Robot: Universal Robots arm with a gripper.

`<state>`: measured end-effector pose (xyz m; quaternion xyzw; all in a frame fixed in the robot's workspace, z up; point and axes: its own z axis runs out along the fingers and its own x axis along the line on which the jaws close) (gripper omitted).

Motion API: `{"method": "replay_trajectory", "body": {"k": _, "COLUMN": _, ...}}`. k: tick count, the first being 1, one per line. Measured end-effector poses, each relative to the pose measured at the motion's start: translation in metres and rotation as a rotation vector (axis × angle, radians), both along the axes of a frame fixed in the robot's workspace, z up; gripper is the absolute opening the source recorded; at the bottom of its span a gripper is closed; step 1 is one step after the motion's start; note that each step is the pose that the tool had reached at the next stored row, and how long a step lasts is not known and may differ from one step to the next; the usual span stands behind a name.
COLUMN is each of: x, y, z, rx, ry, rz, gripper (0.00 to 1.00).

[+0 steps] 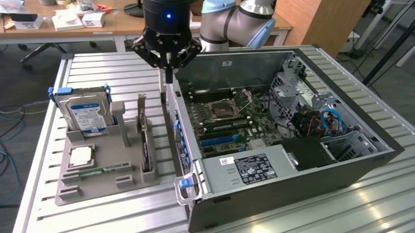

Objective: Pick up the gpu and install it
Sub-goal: 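Reach for the gpu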

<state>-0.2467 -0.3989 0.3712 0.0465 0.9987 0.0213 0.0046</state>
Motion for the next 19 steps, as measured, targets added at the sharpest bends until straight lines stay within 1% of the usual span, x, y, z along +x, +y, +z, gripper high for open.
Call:
{"method": "replay_trajectory", "body": {"k": 11, "x": -0.029, "y": 0.0000, "z": -0.0033, "rx": 0.0001, "ry": 0.0000, "rz": 0.000, "gripper": 0.10}}
{"method": "replay_trajectory", "body": {"k": 15, "x": -0.035, "y": 0.0000, "z": -0.0045, "rx": 0.0001, "ry": 0.0003, "rz": 0.000, "gripper": 0.10}}
{"method": "replay_trajectory", "body": {"k": 19, "x": -0.040, "y": 0.0000, "z": -0.0057, "rx": -0.0001, "ry": 0.0019, "rz": 0.000, "gripper": 0.10}}
